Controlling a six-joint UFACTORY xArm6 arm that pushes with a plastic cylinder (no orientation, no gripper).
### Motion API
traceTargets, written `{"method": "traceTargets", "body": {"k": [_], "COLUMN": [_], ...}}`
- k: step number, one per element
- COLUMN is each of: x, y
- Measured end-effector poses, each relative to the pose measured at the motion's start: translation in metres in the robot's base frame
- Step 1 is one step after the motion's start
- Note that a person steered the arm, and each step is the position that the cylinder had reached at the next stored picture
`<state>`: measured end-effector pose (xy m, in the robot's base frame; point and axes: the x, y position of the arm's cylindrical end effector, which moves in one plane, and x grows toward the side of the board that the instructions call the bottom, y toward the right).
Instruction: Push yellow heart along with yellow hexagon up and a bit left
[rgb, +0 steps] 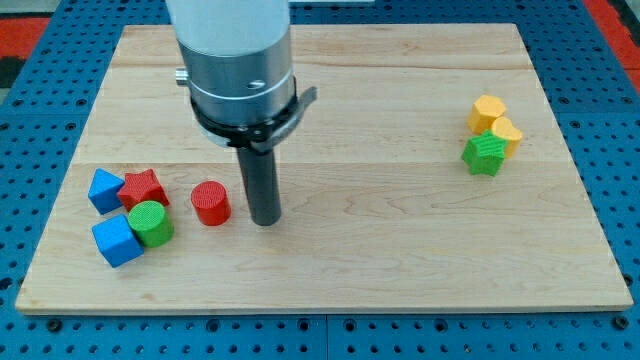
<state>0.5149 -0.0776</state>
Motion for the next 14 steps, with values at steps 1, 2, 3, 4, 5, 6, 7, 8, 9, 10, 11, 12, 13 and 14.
{"method": "traceTargets", "body": {"k": [1, 2, 3, 4, 5, 6, 7, 8, 9, 10, 11, 12, 13, 14], "x": [0.002, 0.004, 0.019, 0.014, 0.005, -0.022, -0.027, -0.032, -0.051, -0.070, -0.086, -0.109, -0.139, -0.163], "y": [-0.051, -0.053, 0.038, 0.136, 0.222, 0.279, 0.281, 0.285, 0.288, 0.302, 0.319, 0.311, 0.297, 0.286]}}
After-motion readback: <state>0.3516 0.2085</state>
